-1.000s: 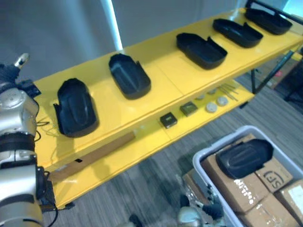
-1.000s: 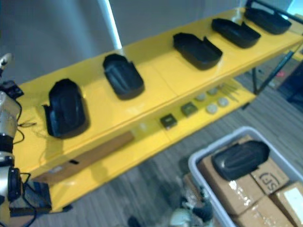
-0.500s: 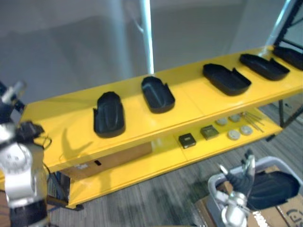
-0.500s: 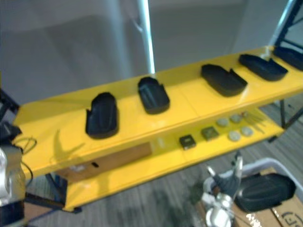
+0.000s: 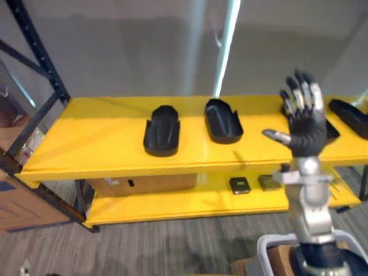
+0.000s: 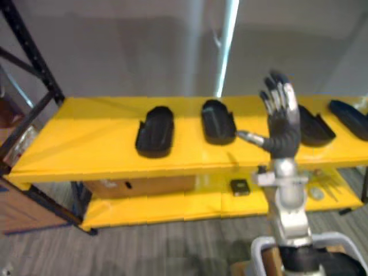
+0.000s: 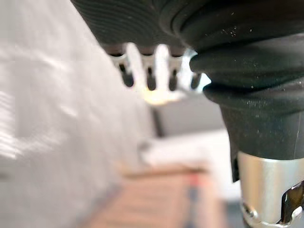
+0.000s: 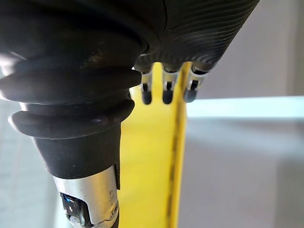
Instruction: Walk over and take plastic housings, then place them on the shelf
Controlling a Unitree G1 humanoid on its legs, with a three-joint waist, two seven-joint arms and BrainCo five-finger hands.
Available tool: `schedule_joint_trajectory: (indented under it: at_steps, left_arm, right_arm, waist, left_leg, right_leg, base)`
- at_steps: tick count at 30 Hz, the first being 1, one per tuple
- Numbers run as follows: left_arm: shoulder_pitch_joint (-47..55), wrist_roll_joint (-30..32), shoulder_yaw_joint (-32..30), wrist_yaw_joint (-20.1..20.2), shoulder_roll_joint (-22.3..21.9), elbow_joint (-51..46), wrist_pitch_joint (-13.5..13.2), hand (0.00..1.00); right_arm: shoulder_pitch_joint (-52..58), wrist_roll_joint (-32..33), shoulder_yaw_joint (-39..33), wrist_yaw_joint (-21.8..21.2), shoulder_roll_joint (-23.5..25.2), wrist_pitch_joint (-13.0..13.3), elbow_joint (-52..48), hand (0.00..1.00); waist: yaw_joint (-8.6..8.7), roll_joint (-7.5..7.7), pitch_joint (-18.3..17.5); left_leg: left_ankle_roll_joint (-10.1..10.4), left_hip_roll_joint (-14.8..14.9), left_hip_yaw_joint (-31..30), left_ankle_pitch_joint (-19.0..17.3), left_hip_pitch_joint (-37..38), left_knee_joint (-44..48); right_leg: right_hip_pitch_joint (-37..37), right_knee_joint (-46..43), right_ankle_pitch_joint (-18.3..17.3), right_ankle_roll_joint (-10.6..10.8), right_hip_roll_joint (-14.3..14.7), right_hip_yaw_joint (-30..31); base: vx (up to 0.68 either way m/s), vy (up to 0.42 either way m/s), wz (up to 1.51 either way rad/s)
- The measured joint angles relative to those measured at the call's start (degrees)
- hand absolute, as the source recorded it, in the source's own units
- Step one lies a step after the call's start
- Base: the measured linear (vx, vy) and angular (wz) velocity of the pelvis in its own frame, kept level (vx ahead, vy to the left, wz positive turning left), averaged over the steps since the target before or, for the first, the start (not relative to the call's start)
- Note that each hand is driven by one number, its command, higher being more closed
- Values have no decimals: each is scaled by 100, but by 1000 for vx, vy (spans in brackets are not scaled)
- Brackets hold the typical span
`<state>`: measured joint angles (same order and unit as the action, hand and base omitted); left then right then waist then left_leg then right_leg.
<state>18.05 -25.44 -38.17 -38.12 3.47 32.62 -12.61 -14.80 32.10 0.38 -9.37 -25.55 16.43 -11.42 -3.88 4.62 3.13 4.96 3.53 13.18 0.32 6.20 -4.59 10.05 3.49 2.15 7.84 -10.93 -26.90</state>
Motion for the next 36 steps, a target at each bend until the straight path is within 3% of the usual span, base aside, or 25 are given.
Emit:
schedule_joint_trajectory:
  at_steps: [2, 3, 4, 8, 11, 13, 16, 20, 23, 28, 29, 36]
  left_arm:
    - [19, -7, 133, 285, -18, 237, 30, 0]
    - [65, -153, 246, 822, -69, 648, 173, 0]
    - [63, -155, 256, 946, -73, 725, 221, 0]
    - [50, -100, 909, 2505, -188, 1705, 722, 0]
    - [3, -19, 1447, 3222, -267, 2058, 899, 0]
    - [-7, 131, 1610, 3456, -212, 2124, 900, 0]
    - [-15, 177, 1809, 3538, -136, 2222, 893, 0]
    - [-11, 178, 1934, 3577, -71, 2366, 900, 0]
    - [-12, 182, 1943, 3587, 19, 2458, 909, 0]
    - [-21, 167, 1932, 3467, 66, 2481, 898, 0]
    - [-19, 173, 1927, 3438, 47, 2484, 722, 0]
    - [-58, 185, 2081, 3388, 53, 2479, 748, 0]
  right_arm:
    - [-49, 146, 106, -238, 2, -188, 55, 0]
    - [-55, 159, 363, -476, 45, -421, 168, 0]
    - [-54, 160, 399, -502, 58, -442, 184, 0]
    - [-17, 17, 797, -842, 456, -510, 660, 0]
    - [113, -152, 1113, -1144, 781, -540, 1112, 0]
    - [146, -206, 1393, -1535, 877, -571, 1293, 0]
    - [241, -388, 1739, -1946, 899, -658, 1313, 0]
    - [253, -375, 1842, -1960, 980, -666, 1402, 0]
    - [252, -407, 1899, -1867, 1082, -639, 1413, 0]
    - [251, -717, 1895, -1232, 1252, -504, 1414, 0]
    - [247, -714, 1884, -1347, 1398, -485, 1413, 0]
    - [247, -759, 1790, -1327, 1391, -485, 1414, 0]
  waist:
    - [-18, 23, 0]
    - [-33, 33, 4]
    - [-30, 33, 4]
    - [-21, 77, 55]
    - [-34, 64, 137]
    - [-47, 9, 203]
    - [-45, -93, 281]
    - [-68, -69, 313]
    - [-103, -13, 324]
    - [-124, 10, 334]
    - [-127, -59, 468]
    - [-123, -125, 590]
  left_leg:
    - [-7, -10, -41, 6, -34, 0]
    - [-8, -18, -44, 6, -25, 1]
    - [-9, -19, -43, 6, -23, 1]
    - [-11, -21, -23, 4, -12, 1]
    - [-11, -17, -12, 4, 71, 0]
    - [-12, -16, -7, 5, 78, -2]
    - [-44, -35, -10, 29, 81, -35]
    - [-48, -49, -19, 37, 72, -41]
    - [-50, -61, -27, 40, 68, -43]
    - [-52, -99, -31, 42, 69, -43]
    - [-49, -74, 1, 38, 171, -50]
    - [-45, -64, -9, 48, 169, -17]
  right_leg:
    - [-1, -17, 1, 0, -10, -70]
    - [-8, -78, 2, -1, -28, -158]
    - [-10, -89, 2, -1, -31, -158]
    - [-10, -106, 3, -1, -76, -156]
    - [41, -107, 1, -2, -75, -139]
    - [56, -106, -12, -8, -76, -139]
    - [50, -124, -27, 13, -97, -144]
    - [12, -183, -59, 41, -98, -156]
    - [15, -183, -61, 41, -103, -160]
    - [31, -181, -59, 43, -132, -160]
    - [148, -119, -56, 46, -99, -143]
    - [143, -131, -50, 43, -84, -121]
  base:
    - [34, 0, 19]
    - [24, 8, 5]
    - [39, 24, 0]
    - [0, 6, -2]
    - [-12, 4, -5]
    - [-48, 0, -6]
    - [-36, 3, -1]
    - [1, 3, 1]
    - [0, 0, 0]
    - [12, 7, 1]
    - [0, 0, 0]
    - [0, 0, 0]
